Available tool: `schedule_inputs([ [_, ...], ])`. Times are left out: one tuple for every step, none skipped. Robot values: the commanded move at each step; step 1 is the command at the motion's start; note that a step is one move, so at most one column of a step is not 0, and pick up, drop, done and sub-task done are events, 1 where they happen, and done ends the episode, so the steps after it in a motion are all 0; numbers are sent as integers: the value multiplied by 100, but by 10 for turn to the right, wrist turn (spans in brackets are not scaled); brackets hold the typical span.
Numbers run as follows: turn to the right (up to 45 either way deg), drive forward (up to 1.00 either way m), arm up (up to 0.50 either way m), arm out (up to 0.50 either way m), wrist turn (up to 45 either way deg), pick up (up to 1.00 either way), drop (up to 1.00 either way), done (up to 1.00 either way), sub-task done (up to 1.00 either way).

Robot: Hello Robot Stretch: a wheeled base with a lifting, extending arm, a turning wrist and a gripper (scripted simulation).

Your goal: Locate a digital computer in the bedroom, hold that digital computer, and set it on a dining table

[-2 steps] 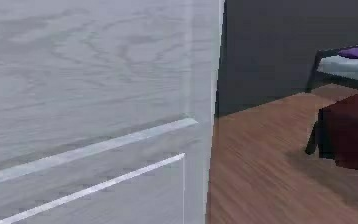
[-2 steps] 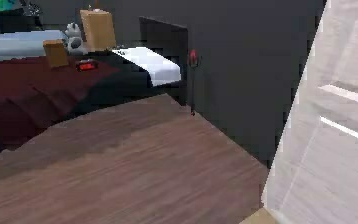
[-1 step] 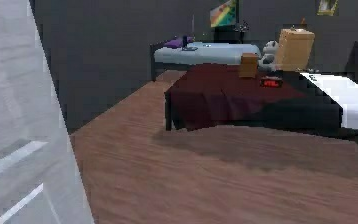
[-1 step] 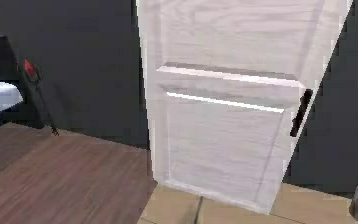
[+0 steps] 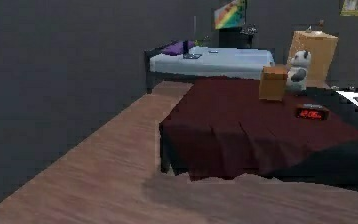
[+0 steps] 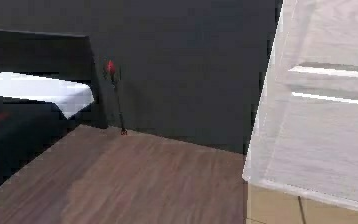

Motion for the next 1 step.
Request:
schedule_inputs([
  [-270, 0, 0, 0, 0, 0, 0, 0, 0],
])
